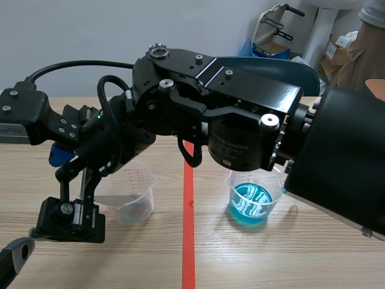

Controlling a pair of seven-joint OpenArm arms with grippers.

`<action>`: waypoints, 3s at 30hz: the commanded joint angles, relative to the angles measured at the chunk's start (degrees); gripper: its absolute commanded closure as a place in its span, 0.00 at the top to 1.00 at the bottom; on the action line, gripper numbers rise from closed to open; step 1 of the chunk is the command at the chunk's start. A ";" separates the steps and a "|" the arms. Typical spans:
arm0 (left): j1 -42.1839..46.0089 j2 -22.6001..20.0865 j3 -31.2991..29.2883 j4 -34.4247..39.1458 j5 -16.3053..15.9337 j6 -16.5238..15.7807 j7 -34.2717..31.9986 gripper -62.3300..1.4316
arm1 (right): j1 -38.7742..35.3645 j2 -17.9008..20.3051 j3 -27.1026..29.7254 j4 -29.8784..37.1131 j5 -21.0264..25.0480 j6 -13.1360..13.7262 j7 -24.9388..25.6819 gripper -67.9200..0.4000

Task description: Do the redox reaction experiment

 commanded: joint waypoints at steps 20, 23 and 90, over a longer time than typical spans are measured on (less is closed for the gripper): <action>-0.17 0.44 -0.22 0.57 -0.15 0.09 -0.96 0.99 | 0.70 -0.17 0.87 0.76 0.22 0.46 0.87 0.99; -0.17 0.44 -0.22 0.57 -0.15 0.09 -0.96 0.99 | 0.70 -0.17 0.87 0.76 0.22 0.46 0.87 0.99; 2.10 0.42 -2.03 0.57 -0.39 1.99 -1.66 0.99 | -21.24 26.47 22.40 25.11 -3.50 -19.19 28.74 0.99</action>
